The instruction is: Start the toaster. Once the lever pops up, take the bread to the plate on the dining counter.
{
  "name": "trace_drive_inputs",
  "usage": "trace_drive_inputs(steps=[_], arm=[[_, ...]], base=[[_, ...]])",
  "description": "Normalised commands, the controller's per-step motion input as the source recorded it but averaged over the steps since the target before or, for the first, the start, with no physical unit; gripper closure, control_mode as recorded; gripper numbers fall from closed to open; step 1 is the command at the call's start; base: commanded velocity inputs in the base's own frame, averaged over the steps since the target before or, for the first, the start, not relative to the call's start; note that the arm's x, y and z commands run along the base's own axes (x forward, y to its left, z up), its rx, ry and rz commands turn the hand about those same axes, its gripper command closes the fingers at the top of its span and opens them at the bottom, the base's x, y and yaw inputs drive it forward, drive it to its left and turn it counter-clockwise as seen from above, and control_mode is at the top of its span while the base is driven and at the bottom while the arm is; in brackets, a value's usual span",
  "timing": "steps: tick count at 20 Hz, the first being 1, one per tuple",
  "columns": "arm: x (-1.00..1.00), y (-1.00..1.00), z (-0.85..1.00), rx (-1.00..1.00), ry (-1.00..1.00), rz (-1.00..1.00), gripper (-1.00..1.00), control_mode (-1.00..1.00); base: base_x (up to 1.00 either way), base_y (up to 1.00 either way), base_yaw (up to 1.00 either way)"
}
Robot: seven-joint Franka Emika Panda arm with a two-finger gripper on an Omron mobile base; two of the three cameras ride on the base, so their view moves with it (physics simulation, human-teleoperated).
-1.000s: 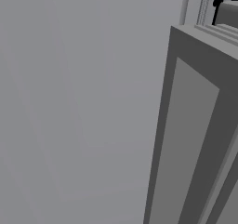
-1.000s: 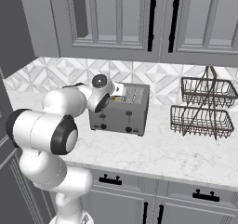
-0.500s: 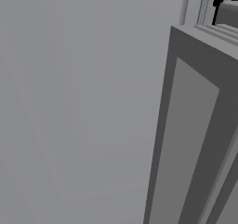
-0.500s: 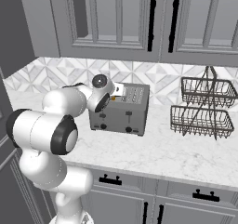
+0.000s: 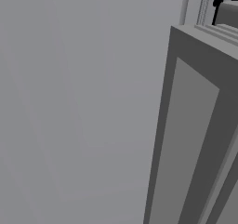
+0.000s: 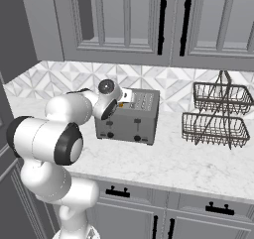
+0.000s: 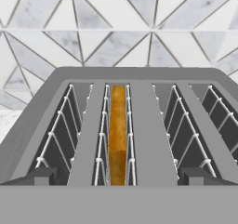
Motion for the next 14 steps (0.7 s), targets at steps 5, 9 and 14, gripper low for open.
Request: trace_drive_inputs(steps=[5, 9, 14], arm=[[0.0, 0.0, 0.0, 0.0, 0.0, 0.0, -1.0, -1.0], [0.0, 0.0, 0.0, 0.0, 0.0, 0.0, -1.0, -1.0], [0.0, 0.0, 0.0, 0.0, 0.0, 0.0, -1.0, -1.0]], base=[[0.0, 0.0, 0.0], [0.0, 0.0, 0.0], [0.0, 0.0, 0.0]])
